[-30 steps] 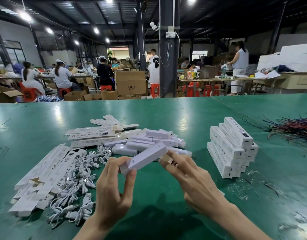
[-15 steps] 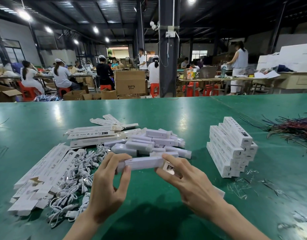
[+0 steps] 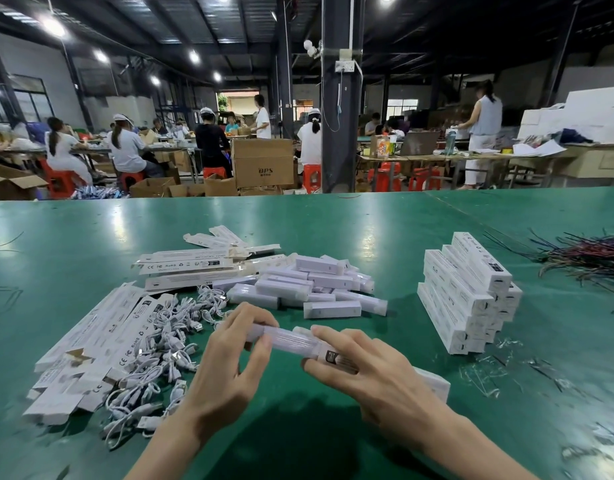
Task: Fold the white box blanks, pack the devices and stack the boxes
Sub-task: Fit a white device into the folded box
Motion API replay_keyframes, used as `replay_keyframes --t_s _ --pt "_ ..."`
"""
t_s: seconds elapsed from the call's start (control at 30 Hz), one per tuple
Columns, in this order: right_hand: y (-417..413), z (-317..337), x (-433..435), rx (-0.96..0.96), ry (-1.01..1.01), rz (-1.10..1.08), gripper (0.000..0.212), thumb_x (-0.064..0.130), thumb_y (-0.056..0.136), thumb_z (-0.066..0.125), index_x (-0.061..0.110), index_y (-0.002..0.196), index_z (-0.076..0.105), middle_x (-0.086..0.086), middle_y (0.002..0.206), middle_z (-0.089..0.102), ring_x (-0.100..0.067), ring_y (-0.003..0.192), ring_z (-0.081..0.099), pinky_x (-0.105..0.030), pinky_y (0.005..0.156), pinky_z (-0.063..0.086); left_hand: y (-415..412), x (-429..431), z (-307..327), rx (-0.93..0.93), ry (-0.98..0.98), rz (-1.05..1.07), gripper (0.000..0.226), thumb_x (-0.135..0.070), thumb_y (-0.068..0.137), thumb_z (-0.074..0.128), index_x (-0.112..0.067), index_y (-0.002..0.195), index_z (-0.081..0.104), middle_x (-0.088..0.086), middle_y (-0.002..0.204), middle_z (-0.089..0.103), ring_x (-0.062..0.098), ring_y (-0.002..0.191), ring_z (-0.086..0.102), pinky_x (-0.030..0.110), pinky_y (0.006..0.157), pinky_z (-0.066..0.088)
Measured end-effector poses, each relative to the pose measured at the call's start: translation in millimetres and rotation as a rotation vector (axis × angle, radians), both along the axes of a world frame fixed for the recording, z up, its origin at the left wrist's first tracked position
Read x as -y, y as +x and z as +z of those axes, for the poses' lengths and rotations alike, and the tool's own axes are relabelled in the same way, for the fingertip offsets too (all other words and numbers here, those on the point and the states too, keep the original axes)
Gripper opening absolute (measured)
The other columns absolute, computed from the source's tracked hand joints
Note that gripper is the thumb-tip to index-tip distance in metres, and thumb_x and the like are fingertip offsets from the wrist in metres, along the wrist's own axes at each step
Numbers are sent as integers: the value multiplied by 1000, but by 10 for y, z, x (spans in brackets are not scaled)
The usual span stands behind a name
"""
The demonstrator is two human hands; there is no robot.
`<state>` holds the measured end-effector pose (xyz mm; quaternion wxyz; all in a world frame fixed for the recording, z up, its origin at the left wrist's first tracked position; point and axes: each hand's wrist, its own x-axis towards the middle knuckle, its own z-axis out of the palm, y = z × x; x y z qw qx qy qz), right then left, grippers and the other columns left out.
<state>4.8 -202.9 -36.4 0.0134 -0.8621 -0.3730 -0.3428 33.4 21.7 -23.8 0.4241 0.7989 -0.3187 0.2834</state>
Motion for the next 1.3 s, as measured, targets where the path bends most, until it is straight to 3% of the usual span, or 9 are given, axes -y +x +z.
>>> replay_keyframes --t_s 0.1,0.23,0.4,0.53,0.7,0.87,0.93,1.07,1.3 --pt "-17 -29 -68 18 11 19 66 -6 69 37 25 125 48 -6 142 38 -25 95 58 -35 59 51 -39 123 -93 -78 -89 -45 27 -26 86 62 -24 109 47 -6 83 59 16 77 60 23 72 47" --pt "-9 -40 -97 -22 50 7 73 -10 64 45 24 129 46 -7 142 38 -26 95 56 -36 63 52 -48 230 -148 -131 -204 5 23 -30 81 70 -25 96 54 -7 89 65 15 81 62 29 72 50" --pt "-13 -12 -115 -10 88 29 58 -2 76 41 24 128 45 -5 144 33 -27 97 59 -36 64 53 -50 250 -146 -127 -113 13 24 -45 89 51 -32 95 69 -19 116 55 15 115 53 20 89 43" --pt "-4 -28 -144 -14 121 84 50 0 80 43 22 125 44 -6 143 35 -23 100 56 -35 63 53 -69 269 -164 -205 -52 -54 33 -49 92 41 -41 88 73 -27 128 46 13 124 41 15 101 28" --pt "-10 -36 -159 -26 139 86 55 3 74 43 22 125 42 -6 140 37 -14 94 48 -27 64 49 -76 288 -182 -348 -24 -181 45 -51 95 37 -31 93 78 -32 129 45 9 132 33 12 104 23" --pt "15 -54 -149 -230 350 58 83 -12 69 62 22 137 27 -3 143 31 -31 77 60 -39 59 53 -94 280 -105 -264 -100 -204 30 -45 92 47 -29 90 72 -17 115 56 18 122 50 22 98 40" --pt "27 -44 -149 -215 422 -5 78 -7 70 65 19 135 31 -2 135 38 -30 76 60 -37 61 52 -91 289 -110 -246 -130 -176 19 -39 87 59 -30 101 69 -15 115 56 17 114 56 22 89 46" --pt "24 -61 -133 -152 462 -115 80 -7 64 76 17 132 39 -5 107 61 -26 85 61 -32 71 51 -81 309 -147 -222 -228 -113 33 -19 82 67 -26 114 61 -12 109 63 14 100 62 21 79 51" --pt "0 -22 -171 -243 536 -120 76 6 80 70 32 139 31 -2 89 52 -22 74 52 -30 63 47 -127 359 -174 -155 -219 -116 24 -17 84 65 -22 107 66 -15 107 68 9 94 65 22 76 53"
